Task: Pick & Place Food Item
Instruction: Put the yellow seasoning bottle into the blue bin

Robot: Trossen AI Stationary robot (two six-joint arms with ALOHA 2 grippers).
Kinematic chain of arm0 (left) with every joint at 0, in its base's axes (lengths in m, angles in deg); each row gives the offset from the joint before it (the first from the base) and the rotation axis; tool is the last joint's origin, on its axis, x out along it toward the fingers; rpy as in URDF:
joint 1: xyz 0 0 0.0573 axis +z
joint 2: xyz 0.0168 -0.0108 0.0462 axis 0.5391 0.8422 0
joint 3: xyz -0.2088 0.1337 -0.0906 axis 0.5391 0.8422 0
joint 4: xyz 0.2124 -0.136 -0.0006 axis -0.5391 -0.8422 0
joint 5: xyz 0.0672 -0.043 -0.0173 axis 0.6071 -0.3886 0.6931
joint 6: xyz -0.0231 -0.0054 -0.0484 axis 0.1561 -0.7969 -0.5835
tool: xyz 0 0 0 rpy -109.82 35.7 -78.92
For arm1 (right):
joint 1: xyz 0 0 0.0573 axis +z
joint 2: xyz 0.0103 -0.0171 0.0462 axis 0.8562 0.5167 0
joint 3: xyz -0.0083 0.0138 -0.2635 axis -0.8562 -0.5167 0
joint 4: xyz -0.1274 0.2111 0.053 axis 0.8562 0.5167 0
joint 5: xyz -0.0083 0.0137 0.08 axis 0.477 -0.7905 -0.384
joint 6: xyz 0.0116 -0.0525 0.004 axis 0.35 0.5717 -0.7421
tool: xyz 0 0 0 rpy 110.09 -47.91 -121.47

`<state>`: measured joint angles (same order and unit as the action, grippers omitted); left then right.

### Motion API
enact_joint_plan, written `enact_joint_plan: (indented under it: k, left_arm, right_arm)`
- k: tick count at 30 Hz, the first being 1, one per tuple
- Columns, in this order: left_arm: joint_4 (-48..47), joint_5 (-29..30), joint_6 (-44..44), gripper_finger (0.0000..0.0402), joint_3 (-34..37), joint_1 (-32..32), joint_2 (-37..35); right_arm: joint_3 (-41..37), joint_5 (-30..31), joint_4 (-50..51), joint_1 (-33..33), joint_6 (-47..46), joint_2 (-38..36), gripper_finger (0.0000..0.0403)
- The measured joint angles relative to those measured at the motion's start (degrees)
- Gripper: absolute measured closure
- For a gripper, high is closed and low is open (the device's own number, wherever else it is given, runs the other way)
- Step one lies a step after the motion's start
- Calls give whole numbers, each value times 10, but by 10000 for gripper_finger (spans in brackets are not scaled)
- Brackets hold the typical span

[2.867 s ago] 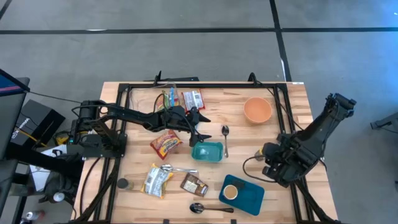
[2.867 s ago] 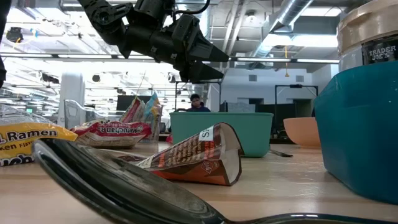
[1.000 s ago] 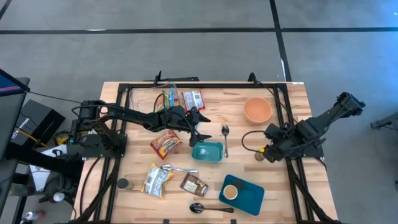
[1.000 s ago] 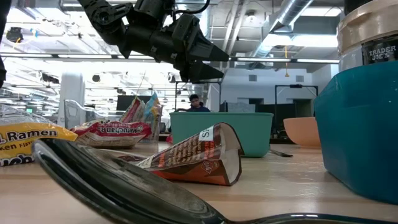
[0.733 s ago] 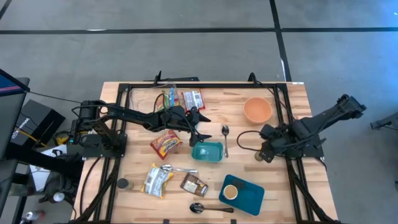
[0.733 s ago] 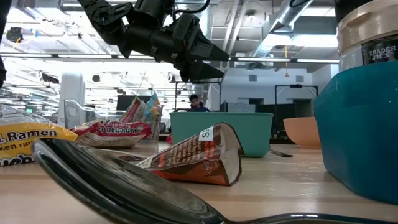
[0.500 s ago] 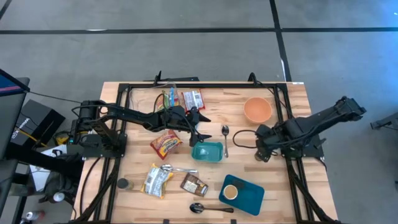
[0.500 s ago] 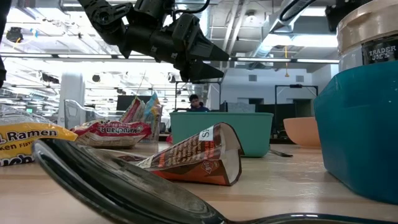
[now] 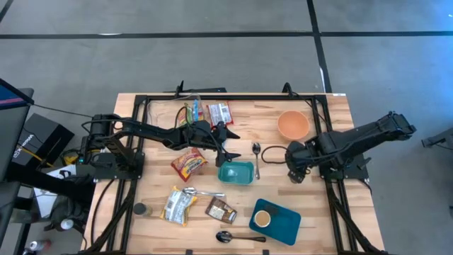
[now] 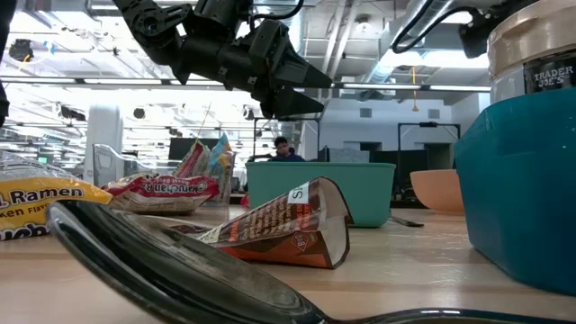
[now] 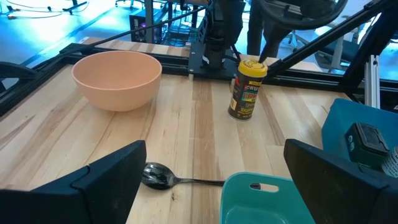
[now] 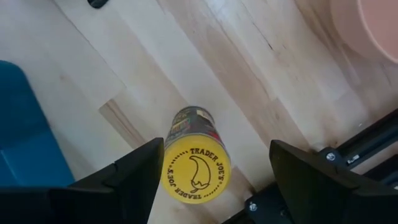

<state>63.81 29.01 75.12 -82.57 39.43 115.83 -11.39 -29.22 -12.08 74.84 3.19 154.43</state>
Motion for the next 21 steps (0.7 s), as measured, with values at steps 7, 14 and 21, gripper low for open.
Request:
enact_joint_plan:
  k: [7, 14, 21]
  left_arm:
    - [0, 0, 0, 27, 0, 0, 0]
    - [0, 0, 0, 27, 0, 0, 0]
    - [6, 0, 0, 27, 0, 0, 0]
  right_arm:
    - [-44, -17, -20, 0, -2, 0, 117]
    - [-78, -30, -32, 0, -1, -3, 117]
    - [-70, -32, -60, 0, 0, -15, 117]
